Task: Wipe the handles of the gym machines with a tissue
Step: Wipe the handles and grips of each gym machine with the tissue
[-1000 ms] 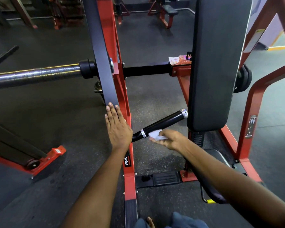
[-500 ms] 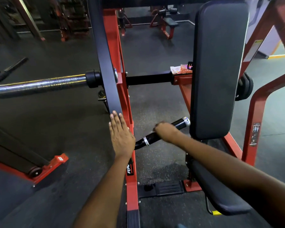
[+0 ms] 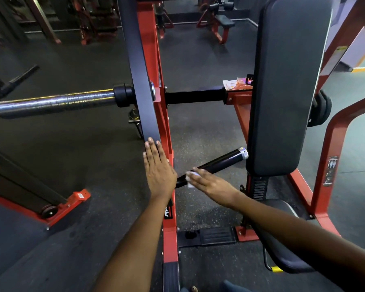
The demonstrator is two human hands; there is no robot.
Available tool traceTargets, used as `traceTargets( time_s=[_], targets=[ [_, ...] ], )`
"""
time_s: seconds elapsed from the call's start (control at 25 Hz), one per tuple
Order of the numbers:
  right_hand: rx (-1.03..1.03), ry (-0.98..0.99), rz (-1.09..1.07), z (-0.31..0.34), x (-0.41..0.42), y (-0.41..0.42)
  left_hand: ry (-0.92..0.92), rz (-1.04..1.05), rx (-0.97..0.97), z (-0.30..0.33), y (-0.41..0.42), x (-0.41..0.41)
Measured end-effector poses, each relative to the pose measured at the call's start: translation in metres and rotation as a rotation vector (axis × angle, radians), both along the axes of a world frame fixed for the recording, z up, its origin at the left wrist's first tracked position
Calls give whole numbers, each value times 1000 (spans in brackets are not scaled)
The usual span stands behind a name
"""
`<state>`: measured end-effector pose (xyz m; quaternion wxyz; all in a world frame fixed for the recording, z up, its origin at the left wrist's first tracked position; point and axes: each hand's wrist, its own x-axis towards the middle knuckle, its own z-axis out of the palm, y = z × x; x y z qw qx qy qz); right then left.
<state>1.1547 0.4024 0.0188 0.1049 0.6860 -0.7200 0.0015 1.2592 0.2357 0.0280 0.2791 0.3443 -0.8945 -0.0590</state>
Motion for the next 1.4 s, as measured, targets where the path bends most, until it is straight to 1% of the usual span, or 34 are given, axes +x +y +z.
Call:
traceTargets(
  time_s=[0.04,0.08,0.16,0.2,0.24,0.28,0.32,0.36,0.4,0.44,0.52,0.56,0.6,0.64,0.76,0.8,0.88,0.92,1.0,1.04,1.08,1.16,1.24,1.32,1.36,1.4],
  targets=[
    [-50,26,-18,-2,-13,19,-8,4,-7,-1,1,1],
    [-73,-18,-110,1,-22,30,-9,11,-5,-1,1,2],
    [-65,-142,-416,17,-20,23,-16,19,1,0,1,1],
    [-21,-151,-505,19,-12,9,-20,20,1,1,1,1],
    [34,-146,-496,17,1,-3,-21,21,-1,1,1,1],
    [60,-118,-396,10,13,-14,-16,27,4,1,1,1],
    [87,-74,-246,4,18,-17,-13,35,12,1,2,2],
    [80,-31,-144,3,11,-11,-12,46,22,0,3,3],
    [20,-14,-127,6,-8,1,-13,62,32,-1,6,4],
    [-33,-40,-192,10,-32,17,-14,78,47,-1,9,4],
    [-132,-152,-461,22,-67,46,-16,105,71,0,11,2],
    [-130,-175,-572,26,-70,49,-17,118,73,0,11,1],
    [-78,-176,-629,31,-60,39,-22,127,71,1,11,0],
    [-19,-186,-611,33,-47,21,-33,135,65,2,11,-2],
    [284,-237,-332,38,-8,-42,-32,160,57,2,12,-6],
    [363,-250,-290,46,-9,-54,-25,161,58,1,12,-5],
    [448,-214,-347,62,-38,-60,-21,158,61,1,11,-5],
    [475,-185,-413,71,-56,-55,-22,159,61,1,11,-5],
    [496,-218,-561,82,-90,-37,-24,167,49,-1,10,-5],
    [473,-245,-610,82,-101,-28,-20,167,47,-3,9,-4],
    [401,-277,-653,82,-106,-17,-18,167,50,-4,9,-4],
    [119,-367,-723,74,-100,5,-27,166,39,-7,11,-3],
    [-177,-473,-789,55,-73,31,-40,174,21,-8,11,-2],
    [-313,-747,-943,42,-69,46,-52,179,17,-7,11,-4],
    [-342,-906,-1014,43,-81,47,-53,187,17,-6,12,-6],
    [-350,-1085,-1036,44,-91,47,-52,196,21,-5,13,-7]
  ],
)
